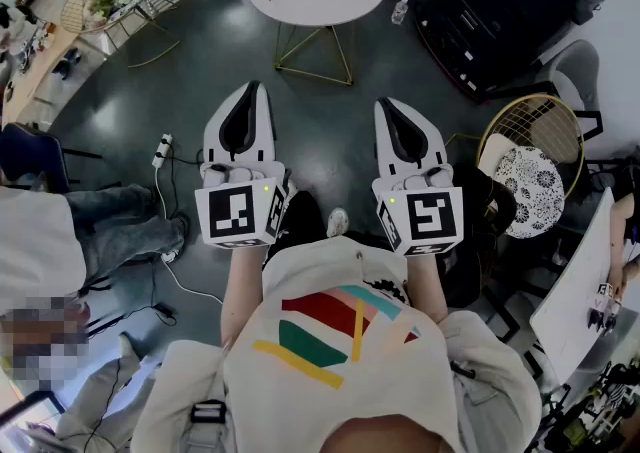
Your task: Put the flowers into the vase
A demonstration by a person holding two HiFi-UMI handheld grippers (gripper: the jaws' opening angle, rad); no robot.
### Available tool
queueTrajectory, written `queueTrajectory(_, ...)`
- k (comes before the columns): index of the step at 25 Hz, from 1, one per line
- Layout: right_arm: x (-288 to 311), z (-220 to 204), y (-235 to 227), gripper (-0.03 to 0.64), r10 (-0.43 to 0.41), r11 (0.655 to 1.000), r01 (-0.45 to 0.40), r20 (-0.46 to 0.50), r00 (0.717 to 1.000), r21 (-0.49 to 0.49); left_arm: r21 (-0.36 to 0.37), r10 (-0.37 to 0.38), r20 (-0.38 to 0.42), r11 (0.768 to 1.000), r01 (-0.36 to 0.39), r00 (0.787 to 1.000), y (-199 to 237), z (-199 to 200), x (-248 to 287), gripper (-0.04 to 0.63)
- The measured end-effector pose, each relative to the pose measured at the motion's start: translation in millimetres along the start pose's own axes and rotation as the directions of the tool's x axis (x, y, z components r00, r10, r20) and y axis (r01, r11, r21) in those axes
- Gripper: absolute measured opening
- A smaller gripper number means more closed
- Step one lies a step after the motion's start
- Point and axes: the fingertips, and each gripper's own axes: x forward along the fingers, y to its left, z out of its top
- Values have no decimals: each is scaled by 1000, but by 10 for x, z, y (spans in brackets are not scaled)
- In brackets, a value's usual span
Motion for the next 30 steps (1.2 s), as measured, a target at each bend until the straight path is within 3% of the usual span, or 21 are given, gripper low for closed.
queueTrajectory(13, -47, 92, 73, 11, 23, 1000, -23, 29, 999, 2, -1, 40, 31, 999, -40, 999, 146, 98, -201, 9)
queueTrajectory(24, -201, 4, -110, 11, -3, 998, 0, 44, 999, 57, 14, 24, 39, 1000, -25, 999, -72, 188, -218, 9)
queueTrajectory(30, -235, -57, -116, 11, 27, 994, -31, 38, 999, 102, 26, 15, 36, 1000, -16, 999, -160, 178, -300, 9)
